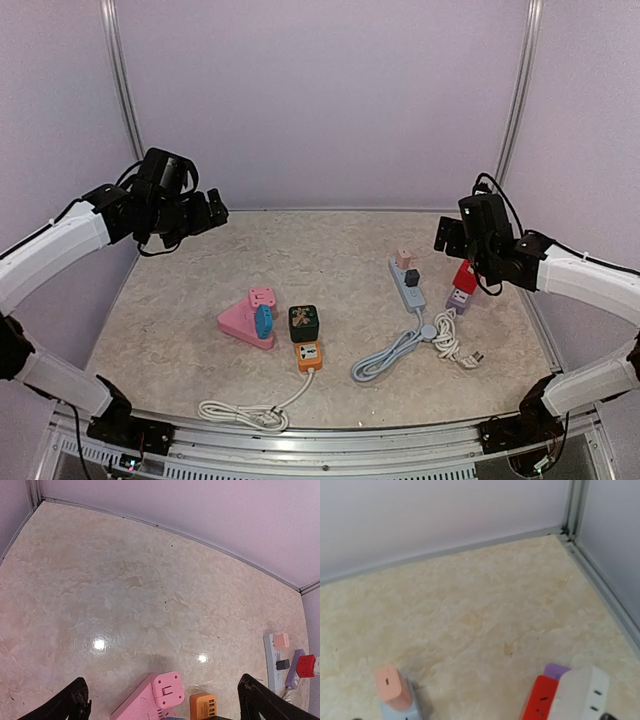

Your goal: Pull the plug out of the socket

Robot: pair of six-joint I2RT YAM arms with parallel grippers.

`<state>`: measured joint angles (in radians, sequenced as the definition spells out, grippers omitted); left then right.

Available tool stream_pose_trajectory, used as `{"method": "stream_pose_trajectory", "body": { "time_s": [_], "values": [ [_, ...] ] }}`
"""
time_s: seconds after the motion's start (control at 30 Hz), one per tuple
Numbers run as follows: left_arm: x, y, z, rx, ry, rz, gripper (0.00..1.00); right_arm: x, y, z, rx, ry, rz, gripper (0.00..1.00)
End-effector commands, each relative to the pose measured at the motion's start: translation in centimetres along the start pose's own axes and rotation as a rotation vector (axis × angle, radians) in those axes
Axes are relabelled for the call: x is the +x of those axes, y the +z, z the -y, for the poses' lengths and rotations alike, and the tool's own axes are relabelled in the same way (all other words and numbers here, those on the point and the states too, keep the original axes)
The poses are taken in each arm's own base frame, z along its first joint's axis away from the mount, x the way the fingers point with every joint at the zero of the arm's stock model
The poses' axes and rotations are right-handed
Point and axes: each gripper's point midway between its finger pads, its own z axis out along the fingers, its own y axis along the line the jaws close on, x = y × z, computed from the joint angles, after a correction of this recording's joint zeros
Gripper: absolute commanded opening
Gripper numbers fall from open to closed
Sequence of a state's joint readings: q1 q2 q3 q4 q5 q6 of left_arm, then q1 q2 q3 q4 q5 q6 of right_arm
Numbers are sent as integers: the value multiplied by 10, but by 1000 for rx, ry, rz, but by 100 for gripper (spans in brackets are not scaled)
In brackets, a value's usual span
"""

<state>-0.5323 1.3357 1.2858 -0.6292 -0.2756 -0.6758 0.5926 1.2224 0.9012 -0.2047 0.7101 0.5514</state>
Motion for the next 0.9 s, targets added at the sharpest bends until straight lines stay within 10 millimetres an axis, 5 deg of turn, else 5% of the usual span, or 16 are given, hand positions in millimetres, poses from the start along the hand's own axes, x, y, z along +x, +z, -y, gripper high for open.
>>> {"method": "stream_pose_trajectory", "body": {
  "time_s": [0.0, 0.33, 0.73, 0.87],
  "values": [
    [8, 8, -4, -41, 24, -39, 99, 7, 5, -11, -29, -48, -70, 100],
    [11, -8, -13, 1, -1, -71, 99, 27, 7, -54, -169, -119, -141, 100],
    [54, -18, -6, 155, 31, -174, 99, 63, -16, -165, -406, -276, -265, 100],
    [55, -16, -27, 76, -21, -133, 99, 81, -28, -201, -448, -326, -313, 100]
  ]
}}
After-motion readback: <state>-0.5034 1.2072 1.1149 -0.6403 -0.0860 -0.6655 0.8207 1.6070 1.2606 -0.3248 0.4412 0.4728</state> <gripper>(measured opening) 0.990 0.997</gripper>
